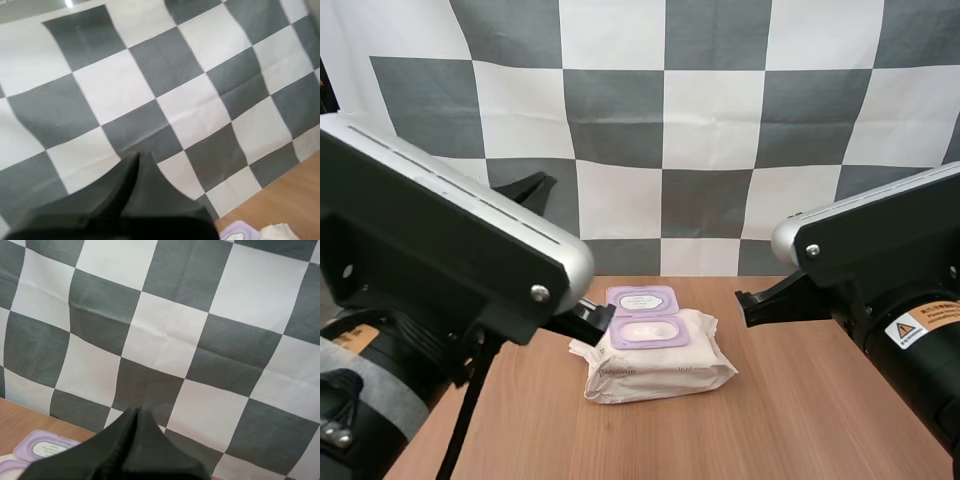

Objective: Open the wet wipes lid

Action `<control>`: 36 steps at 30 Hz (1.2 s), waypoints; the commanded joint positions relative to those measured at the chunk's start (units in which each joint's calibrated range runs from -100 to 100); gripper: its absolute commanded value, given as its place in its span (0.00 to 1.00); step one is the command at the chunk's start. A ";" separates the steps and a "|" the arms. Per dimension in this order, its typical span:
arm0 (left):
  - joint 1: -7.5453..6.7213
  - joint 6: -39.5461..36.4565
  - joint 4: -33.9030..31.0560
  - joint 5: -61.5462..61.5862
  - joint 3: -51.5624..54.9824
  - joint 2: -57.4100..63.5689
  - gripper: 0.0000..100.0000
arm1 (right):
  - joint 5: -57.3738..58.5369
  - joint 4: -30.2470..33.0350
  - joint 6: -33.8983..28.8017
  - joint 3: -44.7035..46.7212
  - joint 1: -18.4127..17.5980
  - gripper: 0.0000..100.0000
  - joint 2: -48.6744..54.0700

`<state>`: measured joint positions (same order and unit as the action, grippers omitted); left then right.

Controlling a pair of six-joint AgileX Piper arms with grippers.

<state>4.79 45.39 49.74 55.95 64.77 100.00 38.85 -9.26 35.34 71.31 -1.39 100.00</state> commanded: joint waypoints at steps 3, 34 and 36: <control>-1.95 -20.32 -23.60 -10.16 7.10 0.00 0.00 | 2.21 -0.06 -1.55 0.09 0.26 0.00 0.00; -2.04 -41.02 -29.26 -39.36 35.23 0.00 0.00 | -18.63 1.22 -14.90 25.54 0.73 0.00 0.00; -2.04 -41.57 -29.13 -40.70 35.23 0.00 0.00 | -18.85 1.22 -14.90 27.38 0.99 0.00 0.00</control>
<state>2.78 4.58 20.46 16.66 99.59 99.97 21.02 -8.07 20.46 96.91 -0.46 100.00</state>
